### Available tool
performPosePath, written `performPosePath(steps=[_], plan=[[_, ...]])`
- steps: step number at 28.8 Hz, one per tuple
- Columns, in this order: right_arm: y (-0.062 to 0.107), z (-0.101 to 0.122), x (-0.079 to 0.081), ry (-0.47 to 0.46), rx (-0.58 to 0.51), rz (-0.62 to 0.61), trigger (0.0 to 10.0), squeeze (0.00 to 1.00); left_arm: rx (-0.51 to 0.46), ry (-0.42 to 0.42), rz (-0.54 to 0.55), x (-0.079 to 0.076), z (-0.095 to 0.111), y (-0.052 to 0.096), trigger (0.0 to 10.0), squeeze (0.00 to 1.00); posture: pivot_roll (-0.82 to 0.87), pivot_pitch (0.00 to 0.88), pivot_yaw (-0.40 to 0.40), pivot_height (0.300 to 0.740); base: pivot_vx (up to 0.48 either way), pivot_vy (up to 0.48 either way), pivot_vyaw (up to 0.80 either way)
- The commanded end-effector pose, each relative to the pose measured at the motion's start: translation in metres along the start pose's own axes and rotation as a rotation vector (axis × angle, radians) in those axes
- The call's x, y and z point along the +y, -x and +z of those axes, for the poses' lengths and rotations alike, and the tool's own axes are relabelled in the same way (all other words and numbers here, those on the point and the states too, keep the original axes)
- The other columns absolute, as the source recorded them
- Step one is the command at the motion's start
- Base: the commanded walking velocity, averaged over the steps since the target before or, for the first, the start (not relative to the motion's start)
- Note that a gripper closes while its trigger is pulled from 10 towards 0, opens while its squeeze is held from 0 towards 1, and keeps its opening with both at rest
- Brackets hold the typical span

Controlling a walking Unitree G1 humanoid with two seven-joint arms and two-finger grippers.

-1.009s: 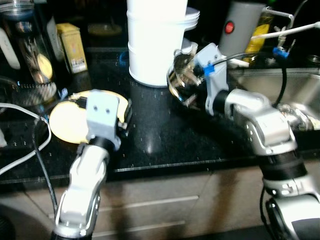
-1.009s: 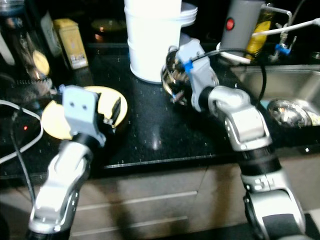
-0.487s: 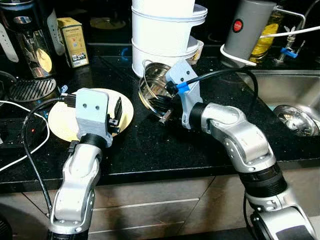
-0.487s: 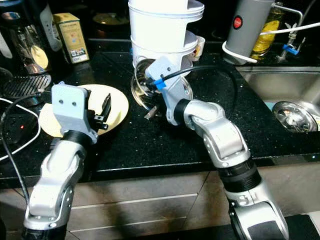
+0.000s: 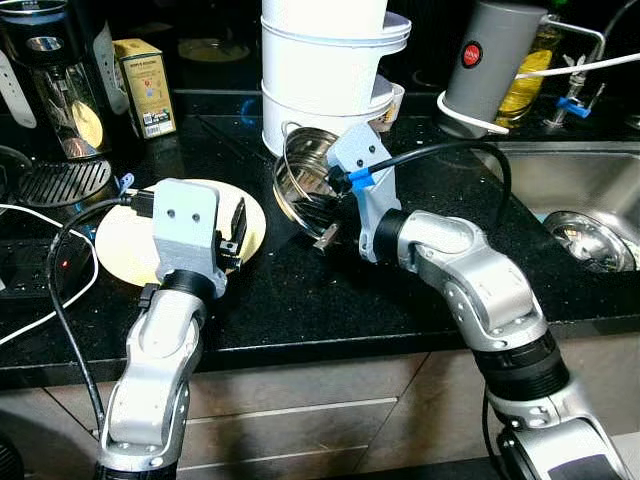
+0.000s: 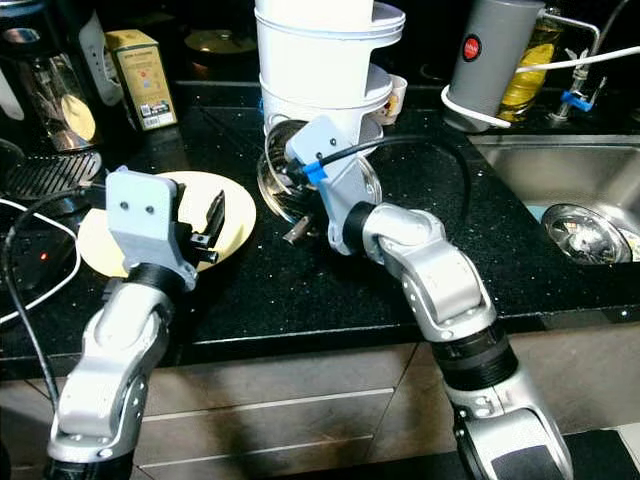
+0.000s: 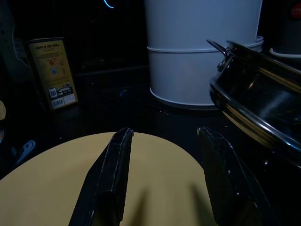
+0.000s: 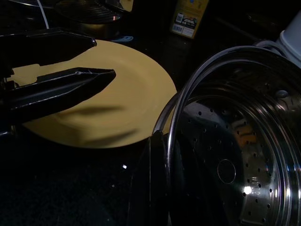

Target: Kitchen organization

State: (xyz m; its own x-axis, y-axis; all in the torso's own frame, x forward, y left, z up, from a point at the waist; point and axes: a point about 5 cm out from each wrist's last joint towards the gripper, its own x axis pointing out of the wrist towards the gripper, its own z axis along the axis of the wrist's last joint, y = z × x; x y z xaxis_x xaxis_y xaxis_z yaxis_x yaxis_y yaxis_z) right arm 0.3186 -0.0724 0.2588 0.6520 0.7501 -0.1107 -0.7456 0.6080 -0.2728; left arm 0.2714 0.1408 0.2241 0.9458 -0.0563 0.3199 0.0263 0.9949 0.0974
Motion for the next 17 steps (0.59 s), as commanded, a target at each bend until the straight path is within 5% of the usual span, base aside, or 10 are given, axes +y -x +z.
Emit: performPosePath(steps=[1,9,17], plan=[[0.0012,0.0038,0.0016,0.025,-0.011,-0.001,10.0,0.0,0.005,0.013,0.009,0.0009,0.0004,0.0003,10.0,0.0,0.05,0.0,-0.074,0.74,0.0,0.0,0.0],[-0.0006,0.0027,0.0012,0.044,-0.001,0.002,10.0,0.0,0.013,0.043,-0.002,-0.0004,-0.0009,0.0011,10.0,0.0,0.06,0.0,-0.081,0.74,0.0,0.0,0.0],[-0.0013,0.0009,-0.0008,0.044,0.003,-0.022,10.0,0.0,0.009,0.056,-0.019,-0.0036,0.0005,0.0021,10.0,0.0,0.06,0.0,-0.079,0.74,0.0,-0.376,0.0]])
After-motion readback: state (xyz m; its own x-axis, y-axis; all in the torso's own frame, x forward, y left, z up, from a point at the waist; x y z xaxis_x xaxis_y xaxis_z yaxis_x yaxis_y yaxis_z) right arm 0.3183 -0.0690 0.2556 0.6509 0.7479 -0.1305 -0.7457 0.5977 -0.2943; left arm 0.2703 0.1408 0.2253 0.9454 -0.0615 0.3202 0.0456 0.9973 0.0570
